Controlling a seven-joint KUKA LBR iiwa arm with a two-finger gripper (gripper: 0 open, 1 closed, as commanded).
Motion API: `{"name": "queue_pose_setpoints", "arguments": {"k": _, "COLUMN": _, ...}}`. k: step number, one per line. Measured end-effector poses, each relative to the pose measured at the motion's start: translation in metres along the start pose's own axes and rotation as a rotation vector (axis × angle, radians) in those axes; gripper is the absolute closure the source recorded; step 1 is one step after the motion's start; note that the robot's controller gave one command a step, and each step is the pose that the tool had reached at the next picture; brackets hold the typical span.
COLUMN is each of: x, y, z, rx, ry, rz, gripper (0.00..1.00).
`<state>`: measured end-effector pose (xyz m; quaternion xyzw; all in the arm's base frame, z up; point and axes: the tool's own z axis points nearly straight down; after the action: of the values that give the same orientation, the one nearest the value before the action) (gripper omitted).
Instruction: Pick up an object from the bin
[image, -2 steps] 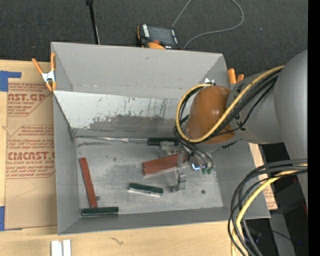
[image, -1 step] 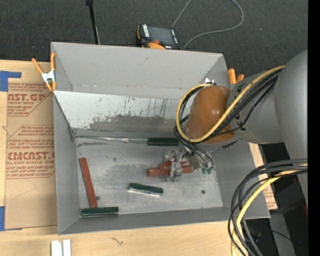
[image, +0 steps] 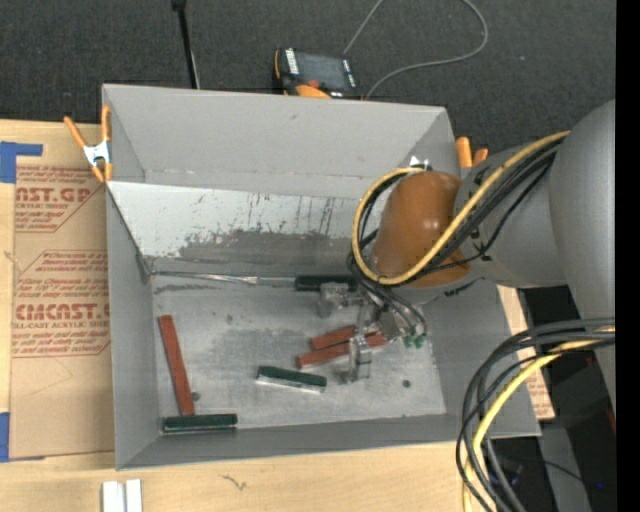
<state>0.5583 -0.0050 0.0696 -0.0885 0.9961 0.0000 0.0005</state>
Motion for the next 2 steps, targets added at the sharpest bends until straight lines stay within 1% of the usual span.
{"name": "queue_pose_setpoints", "arguments": {"k": 1, "x": 0.0000, "y": 0.0000, "z": 0.0000, "rx": 0.000, "ry": 0.000, "rz": 0.000, "gripper": 1.00}}
{"name": "queue_pose_setpoints", "arguments": {"k": 2, "x": 0.0000, "y": 0.0000, "z": 0.0000, "rx": 0.000, "ry": 0.000, "rz": 0.000, "gripper": 0.00}}
